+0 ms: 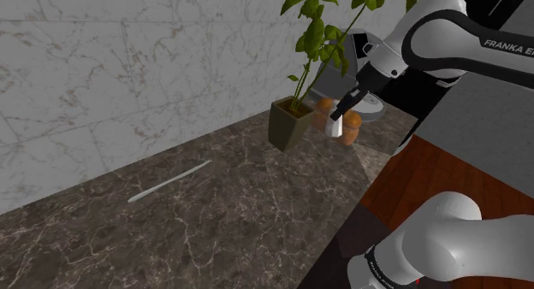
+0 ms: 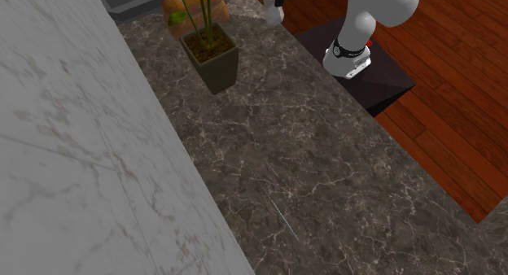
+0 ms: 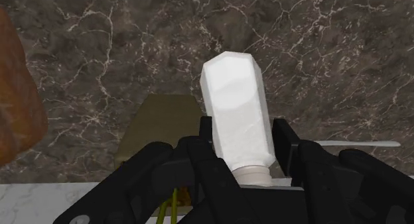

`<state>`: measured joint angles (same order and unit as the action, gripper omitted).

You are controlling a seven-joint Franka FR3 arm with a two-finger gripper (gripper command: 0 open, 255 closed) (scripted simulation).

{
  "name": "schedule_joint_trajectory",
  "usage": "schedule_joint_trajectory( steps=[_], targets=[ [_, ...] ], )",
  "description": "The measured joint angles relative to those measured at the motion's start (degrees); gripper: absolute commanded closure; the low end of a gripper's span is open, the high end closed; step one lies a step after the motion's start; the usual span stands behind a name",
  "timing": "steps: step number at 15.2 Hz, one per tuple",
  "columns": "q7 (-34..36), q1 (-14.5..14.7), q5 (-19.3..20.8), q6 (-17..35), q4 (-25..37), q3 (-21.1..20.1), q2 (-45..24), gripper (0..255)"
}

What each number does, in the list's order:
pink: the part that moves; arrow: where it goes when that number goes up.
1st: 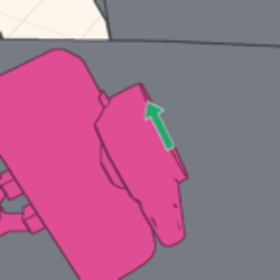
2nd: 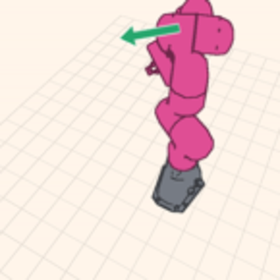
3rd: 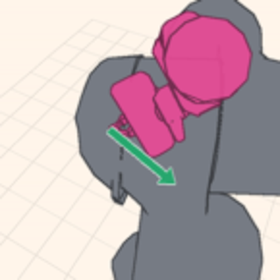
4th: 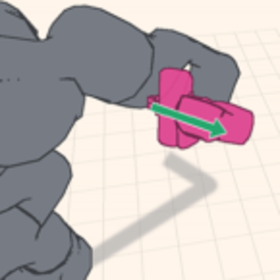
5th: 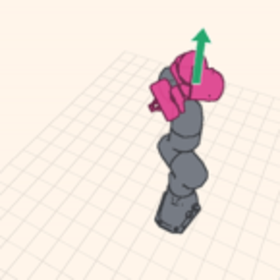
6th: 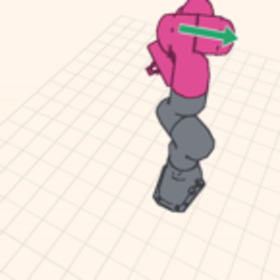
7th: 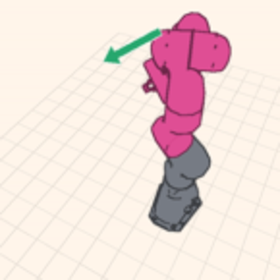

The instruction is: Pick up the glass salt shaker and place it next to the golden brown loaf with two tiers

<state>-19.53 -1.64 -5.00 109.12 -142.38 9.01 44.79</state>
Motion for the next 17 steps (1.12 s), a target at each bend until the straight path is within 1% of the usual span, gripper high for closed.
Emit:
schedule_joint_trajectory(
  steps=[7, 13, 17],
  targets=[
    [-9.61, -3.57, 4.64, -2.53, 1.64, 9.13, -0.20, 255],
    [-17.95, -5.70, 8.07, -4.96, 5.92, 17.12, -2.58, 255],
    [-23.80, -6.27, 9.72, -6.48, 10.19, 22.77, -5.45, 255]
  ],
)
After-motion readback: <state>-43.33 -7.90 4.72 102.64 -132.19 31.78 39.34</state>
